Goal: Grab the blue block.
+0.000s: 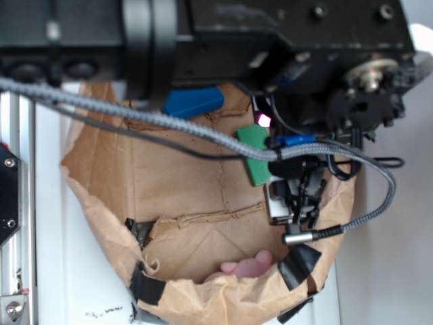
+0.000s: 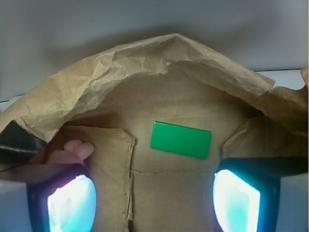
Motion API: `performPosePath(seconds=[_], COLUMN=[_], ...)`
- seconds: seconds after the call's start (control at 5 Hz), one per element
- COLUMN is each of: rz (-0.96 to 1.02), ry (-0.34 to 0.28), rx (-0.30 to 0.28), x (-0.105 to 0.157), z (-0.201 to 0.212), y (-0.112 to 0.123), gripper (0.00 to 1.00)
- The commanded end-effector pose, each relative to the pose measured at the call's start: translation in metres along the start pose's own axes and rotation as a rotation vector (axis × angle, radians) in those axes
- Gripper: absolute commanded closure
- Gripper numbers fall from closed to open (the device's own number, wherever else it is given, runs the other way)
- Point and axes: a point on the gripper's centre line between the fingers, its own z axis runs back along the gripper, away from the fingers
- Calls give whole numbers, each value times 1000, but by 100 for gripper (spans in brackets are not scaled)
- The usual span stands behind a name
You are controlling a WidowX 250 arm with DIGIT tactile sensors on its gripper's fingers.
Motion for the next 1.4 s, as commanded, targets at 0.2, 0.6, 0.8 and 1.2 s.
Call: performPosePath(seconds=[0.2, 0.6, 0.8, 1.2], rz=[-93, -94, -45, 20], ry=[-151, -142, -141, -162], rx=[64, 113, 148, 170], x=[-69, -78, -54, -24], z=[-11, -32, -46, -46], y=[41, 49, 48, 54], gripper=[0, 0, 0, 0])
